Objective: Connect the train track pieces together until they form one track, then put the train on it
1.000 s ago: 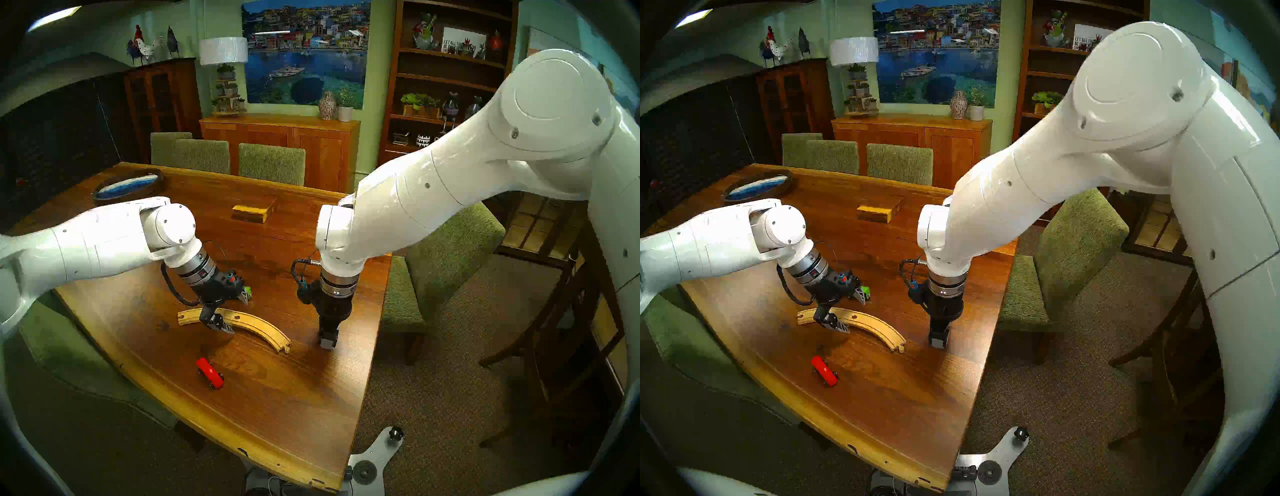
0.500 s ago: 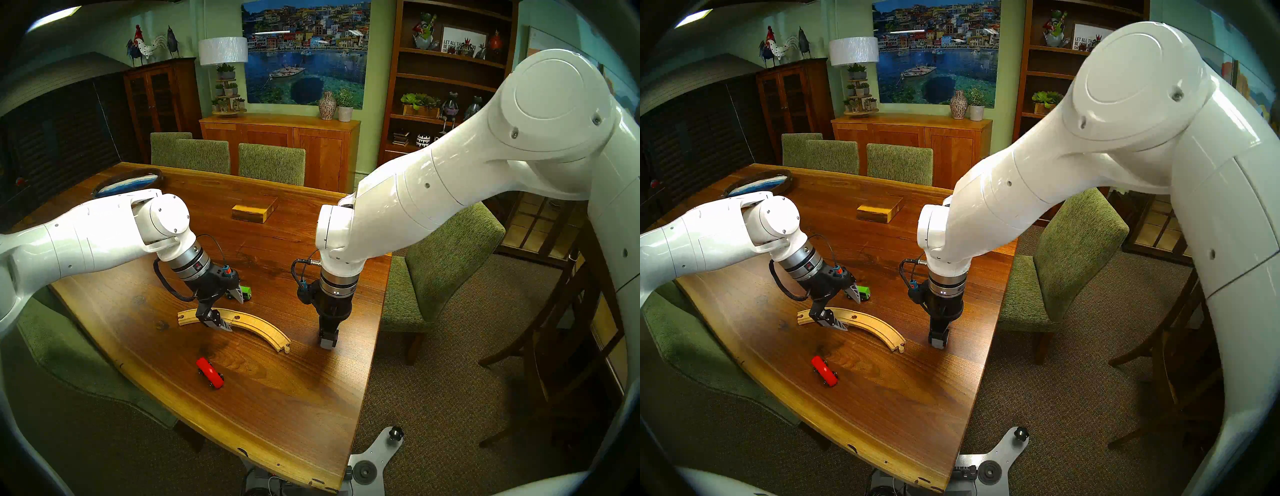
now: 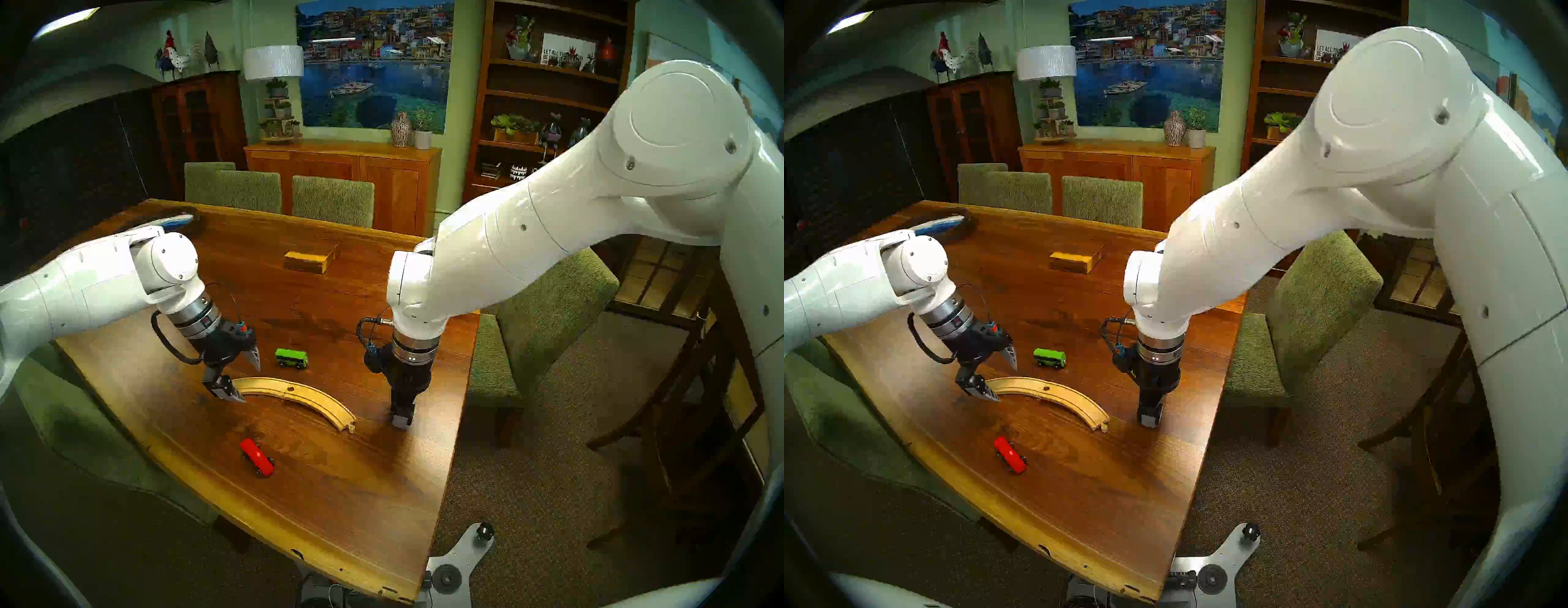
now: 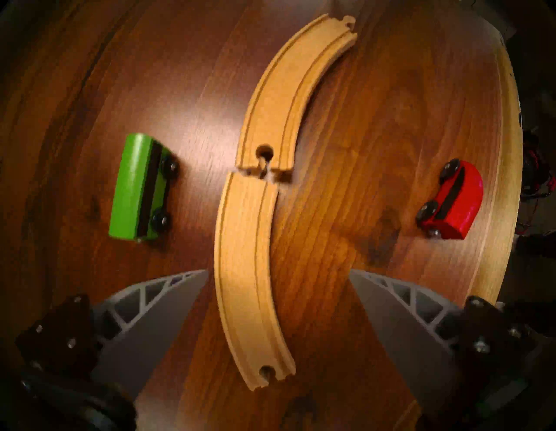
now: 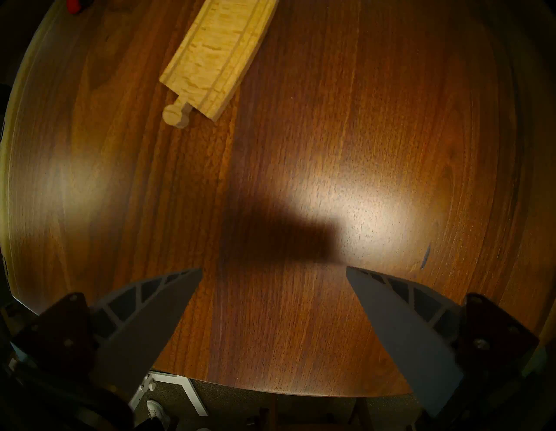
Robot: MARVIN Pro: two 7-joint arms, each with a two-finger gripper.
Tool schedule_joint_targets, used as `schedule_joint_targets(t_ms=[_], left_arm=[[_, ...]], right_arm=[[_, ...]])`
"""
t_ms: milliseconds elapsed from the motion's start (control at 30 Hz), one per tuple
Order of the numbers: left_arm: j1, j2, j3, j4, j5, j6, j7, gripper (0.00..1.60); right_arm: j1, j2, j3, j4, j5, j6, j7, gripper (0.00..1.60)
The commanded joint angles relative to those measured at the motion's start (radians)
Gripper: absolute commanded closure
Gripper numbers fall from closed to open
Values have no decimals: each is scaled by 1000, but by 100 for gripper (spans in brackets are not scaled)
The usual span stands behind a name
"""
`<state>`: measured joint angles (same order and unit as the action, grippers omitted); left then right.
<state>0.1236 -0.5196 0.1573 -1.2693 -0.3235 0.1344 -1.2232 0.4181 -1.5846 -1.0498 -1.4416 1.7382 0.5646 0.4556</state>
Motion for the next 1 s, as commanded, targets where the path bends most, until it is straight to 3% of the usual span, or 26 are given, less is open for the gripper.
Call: schedule_joint_targets(t_ms=[0,200,333,733,767,800,833,867,900,933,967], left_arm=[[1,-19,-21,85,-29,-17,18,0],[29,-16,-15,114,-39,-30,48,0],[43,-8,-8,99,-19,-12,109,0],[62,-38,4,158,-5,-18,135,0],[61,-40,4,160,-3,-18,134,28],[61,-42,5,163,0,-18,132,72],[61,-43,6,166,2,-20,130,85],[61,-45,7,167,3,-21,129,112],[64,-45,8,167,6,-22,130,127],[66,-45,8,166,8,-23,132,160],[68,-45,9,164,10,-22,133,160]], right_arm=[[22,6,8,5,3,1,1,0],[22,6,8,4,3,1,1,0],[22,6,8,4,3,1,1,0],[22,6,8,4,3,1,1,0],[22,6,8,4,3,1,1,0],[22,6,8,4,3,1,1,0],[22,6,8,4,3,1,1,0],[22,6,8,4,3,1,1,0],[22,6,8,4,3,1,1,0],[22,6,8,4,3,1,1,0],[22,6,8,4,3,1,1,0]])
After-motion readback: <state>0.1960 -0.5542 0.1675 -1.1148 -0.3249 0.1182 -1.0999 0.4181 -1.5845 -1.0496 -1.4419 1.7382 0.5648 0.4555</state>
